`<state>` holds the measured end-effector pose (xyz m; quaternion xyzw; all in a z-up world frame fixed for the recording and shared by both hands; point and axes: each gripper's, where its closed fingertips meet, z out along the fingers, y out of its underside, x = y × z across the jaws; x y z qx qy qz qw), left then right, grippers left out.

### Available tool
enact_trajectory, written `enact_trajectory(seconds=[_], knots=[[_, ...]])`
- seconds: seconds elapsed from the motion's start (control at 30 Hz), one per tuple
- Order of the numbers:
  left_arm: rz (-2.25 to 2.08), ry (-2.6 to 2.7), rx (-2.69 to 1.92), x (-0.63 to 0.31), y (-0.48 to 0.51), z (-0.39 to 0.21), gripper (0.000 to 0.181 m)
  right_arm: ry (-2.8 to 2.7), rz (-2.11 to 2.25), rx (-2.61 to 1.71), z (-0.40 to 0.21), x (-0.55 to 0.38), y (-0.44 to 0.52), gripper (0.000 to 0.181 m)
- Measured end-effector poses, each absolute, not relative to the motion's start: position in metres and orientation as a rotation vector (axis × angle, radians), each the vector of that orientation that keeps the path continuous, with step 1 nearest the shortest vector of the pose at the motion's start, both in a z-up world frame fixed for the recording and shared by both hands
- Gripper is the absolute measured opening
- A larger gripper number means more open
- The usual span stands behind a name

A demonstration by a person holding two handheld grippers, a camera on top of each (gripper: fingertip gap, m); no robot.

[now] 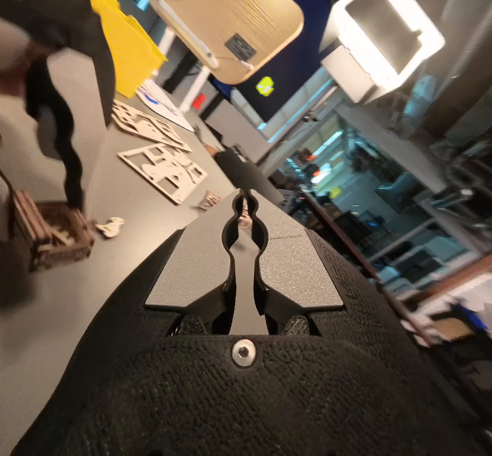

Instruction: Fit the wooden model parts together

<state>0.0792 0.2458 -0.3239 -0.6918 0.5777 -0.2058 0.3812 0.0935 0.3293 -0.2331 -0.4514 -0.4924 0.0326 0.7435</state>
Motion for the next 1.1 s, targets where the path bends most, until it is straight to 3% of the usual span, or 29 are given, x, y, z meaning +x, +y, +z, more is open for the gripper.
enact_trajectory(seconds=[0.03, 0.33, 0.53, 0.7, 0.87, 1.1], knots=[[-0.517, 1.491, -1.772, 0.080, 0.244, -0.328, 0.026, -1.097, 0.116, -0.995, -0.232, 0.093, 0.325, 0.000], [-0.219, 1.554, -1.639, 0.076, 0.255, -0.327, 0.026, -1.668, 0.518, -1.183, -0.272, 0.082, 0.253, 0.000], [0.224, 1.474, -1.375, 0.062, 0.283, -0.296, 0.027, -1.601, 0.550, -1.168, -0.265, 0.081, 0.257, 0.003], [0.598, 1.324, -1.054, 0.040, 0.302, -0.249, 0.027, -1.458, 0.550, -1.176, -0.254, 0.083, 0.273, 0.018], [0.498, 1.255, -1.073, 0.041, 0.302, -0.244, 0.027, -1.242, 0.950, -1.374, -0.250, 0.063, 0.272, 0.042], [0.376, 1.216, -1.016, 0.053, 0.290, -0.239, 0.026, -0.936, 1.420, -1.476, -0.230, 0.054, 0.272, 0.038]])
